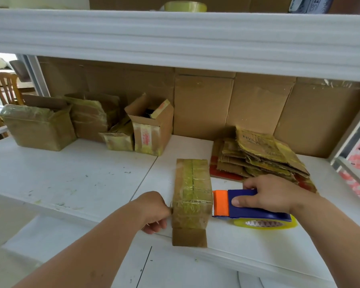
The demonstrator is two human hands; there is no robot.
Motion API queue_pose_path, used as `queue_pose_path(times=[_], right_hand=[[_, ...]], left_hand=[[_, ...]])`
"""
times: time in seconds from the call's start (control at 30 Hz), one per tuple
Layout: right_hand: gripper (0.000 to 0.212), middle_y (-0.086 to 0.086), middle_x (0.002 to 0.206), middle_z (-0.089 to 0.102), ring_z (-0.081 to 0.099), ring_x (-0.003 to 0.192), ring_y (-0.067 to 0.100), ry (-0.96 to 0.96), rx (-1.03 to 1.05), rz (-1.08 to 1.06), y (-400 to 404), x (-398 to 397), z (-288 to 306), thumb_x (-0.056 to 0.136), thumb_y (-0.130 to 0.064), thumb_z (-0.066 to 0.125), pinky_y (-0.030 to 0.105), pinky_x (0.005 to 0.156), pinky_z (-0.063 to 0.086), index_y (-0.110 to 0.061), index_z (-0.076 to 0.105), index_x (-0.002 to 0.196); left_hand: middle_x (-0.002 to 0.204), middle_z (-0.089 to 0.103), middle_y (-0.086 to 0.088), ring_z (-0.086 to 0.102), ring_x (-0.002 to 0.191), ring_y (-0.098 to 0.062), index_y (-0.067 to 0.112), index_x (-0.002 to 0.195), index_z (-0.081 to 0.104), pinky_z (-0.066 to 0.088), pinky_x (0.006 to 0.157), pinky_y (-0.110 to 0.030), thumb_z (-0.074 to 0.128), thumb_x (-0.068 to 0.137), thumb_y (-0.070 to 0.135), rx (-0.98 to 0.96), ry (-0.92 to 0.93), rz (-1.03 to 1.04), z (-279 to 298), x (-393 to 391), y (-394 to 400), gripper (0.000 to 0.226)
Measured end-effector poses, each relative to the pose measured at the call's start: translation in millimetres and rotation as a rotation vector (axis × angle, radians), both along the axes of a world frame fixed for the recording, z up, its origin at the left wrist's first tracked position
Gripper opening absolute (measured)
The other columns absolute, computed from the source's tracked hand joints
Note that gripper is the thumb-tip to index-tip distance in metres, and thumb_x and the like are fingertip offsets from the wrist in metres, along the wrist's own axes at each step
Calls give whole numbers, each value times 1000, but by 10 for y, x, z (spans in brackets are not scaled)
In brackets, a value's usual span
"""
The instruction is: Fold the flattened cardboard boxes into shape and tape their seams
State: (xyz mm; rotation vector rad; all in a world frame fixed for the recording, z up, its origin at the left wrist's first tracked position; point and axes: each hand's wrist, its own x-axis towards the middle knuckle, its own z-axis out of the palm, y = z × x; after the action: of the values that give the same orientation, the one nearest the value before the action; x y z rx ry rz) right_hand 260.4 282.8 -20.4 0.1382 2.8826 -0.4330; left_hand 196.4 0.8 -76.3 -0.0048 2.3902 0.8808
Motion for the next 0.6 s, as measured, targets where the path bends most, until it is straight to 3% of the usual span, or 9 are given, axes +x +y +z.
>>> queue_pose_path(times=[0.07,0.13,0.2,0.27,0.37,0.5,0.6], right_hand=[[48,-7,83,68,63,81,10,3,0,4,2,0,-9,74,-78,62,35,77,52,-31,64,86],[50,-8,84,68,63,81,10,3,2,9,9,-2,-22,73,-79,61,37,79,53,-32,64,86],[51,-8,84,68,63,81,10,-2,10,16,18,-12,-24,72,-81,60,38,80,54,-32,64,87],[51,-8,85,68,63,82,9,-7,12,20,24,-17,-18,73,-81,59,38,80,55,-33,63,88],[50,-7,85,67,62,82,10,-4,11,32,42,5,-16,73,-81,59,37,79,54,-33,62,87],[50,-10,90,66,61,85,9,-13,16,49,136,32,-20,73,-81,59,36,82,54,-35,62,92],[49,-8,83,64,58,78,8,-25,27,45,303,78,13,75,-78,59,29,71,46,-31,64,86]], left_hand=[[110,70,-11,63,73,-20,15,121,60,52,66,-28,56,93,16,-13,170,3,-60,-53,-13,28],[130,59,-3,62,103,-20,25,142,47,50,86,-29,50,100,21,47,442,9,22,-105,-13,43],[150,44,3,45,133,-18,28,152,34,36,109,-32,44,104,30,172,641,-67,238,-105,72,49],[162,21,11,16,150,-13,34,156,18,19,121,-38,37,103,47,112,722,-308,416,-37,245,58],[163,-14,17,-18,150,-13,42,155,-2,4,124,-48,23,98,64,-195,627,-595,336,50,436,66],[162,-17,19,-24,148,-11,42,155,-3,5,124,-46,19,96,68,-244,593,-585,128,-8,400,68],[161,-16,21,-24,147,-9,43,155,-3,5,124,-45,20,94,70,-231,590,-599,98,-48,380,70]])
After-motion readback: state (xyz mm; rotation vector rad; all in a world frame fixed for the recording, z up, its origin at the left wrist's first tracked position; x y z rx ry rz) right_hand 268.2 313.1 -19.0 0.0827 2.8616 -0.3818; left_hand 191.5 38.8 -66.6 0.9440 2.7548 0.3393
